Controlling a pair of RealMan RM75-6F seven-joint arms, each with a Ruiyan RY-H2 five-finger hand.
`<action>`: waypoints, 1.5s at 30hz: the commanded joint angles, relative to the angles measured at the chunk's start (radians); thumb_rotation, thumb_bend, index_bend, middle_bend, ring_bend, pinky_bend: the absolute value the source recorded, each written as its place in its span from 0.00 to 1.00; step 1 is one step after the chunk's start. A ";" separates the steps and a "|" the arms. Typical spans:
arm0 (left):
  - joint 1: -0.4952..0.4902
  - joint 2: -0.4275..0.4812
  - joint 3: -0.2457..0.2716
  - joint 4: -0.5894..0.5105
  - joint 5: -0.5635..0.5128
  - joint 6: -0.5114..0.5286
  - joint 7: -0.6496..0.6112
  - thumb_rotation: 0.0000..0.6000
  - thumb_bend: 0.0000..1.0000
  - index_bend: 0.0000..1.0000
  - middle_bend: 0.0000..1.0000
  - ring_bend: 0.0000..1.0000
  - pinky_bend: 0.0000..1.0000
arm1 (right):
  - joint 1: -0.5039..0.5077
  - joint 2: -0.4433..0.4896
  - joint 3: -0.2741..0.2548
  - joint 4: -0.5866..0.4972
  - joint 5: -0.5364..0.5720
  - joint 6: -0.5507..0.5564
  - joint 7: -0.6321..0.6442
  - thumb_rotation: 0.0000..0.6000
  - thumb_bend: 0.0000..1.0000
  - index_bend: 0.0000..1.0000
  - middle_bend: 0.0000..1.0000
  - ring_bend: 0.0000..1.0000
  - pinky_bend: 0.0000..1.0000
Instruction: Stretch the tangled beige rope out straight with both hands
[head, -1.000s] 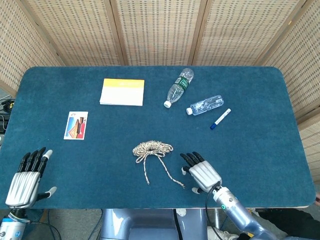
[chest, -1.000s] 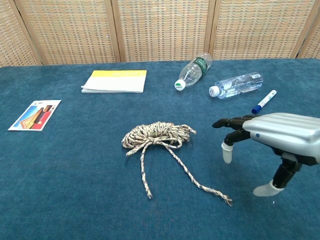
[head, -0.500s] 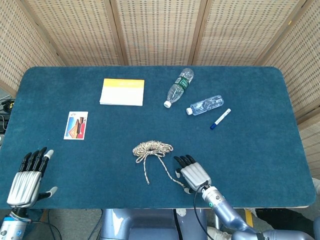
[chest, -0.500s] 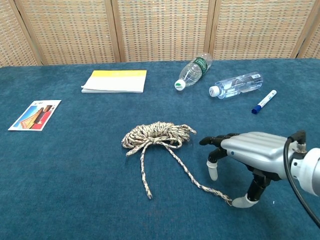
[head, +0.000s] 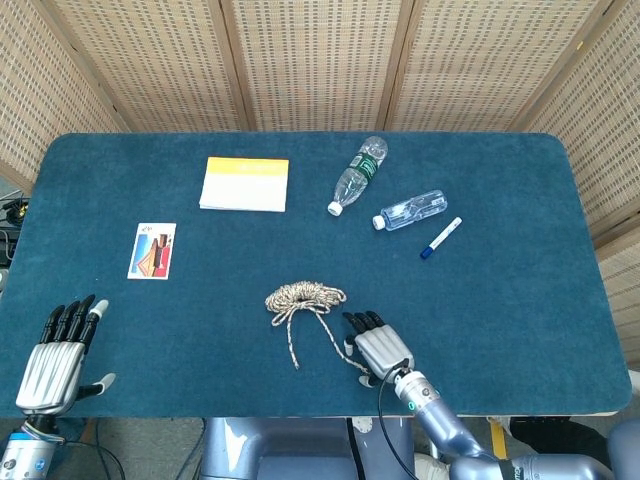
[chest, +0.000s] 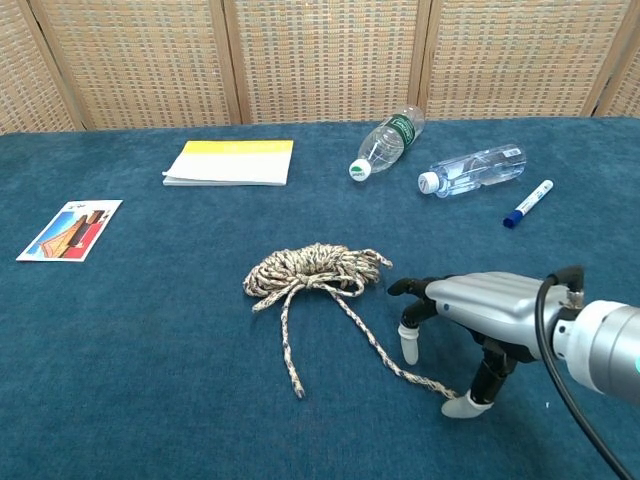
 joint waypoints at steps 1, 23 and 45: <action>-0.001 -0.002 0.001 0.001 -0.002 -0.001 0.002 1.00 0.00 0.00 0.00 0.00 0.00 | 0.007 -0.015 -0.003 0.020 0.002 0.015 0.002 1.00 0.19 0.42 0.00 0.00 0.00; -0.009 -0.021 0.006 0.005 -0.020 -0.002 0.032 1.00 0.00 0.00 0.00 0.00 0.00 | 0.026 -0.050 -0.036 0.091 -0.037 0.052 0.043 1.00 0.29 0.48 0.00 0.00 0.00; -0.014 -0.021 0.011 0.006 -0.024 -0.002 0.030 1.00 0.00 0.00 0.00 0.00 0.00 | 0.044 -0.069 -0.052 0.104 -0.008 0.059 0.013 1.00 0.40 0.51 0.00 0.00 0.00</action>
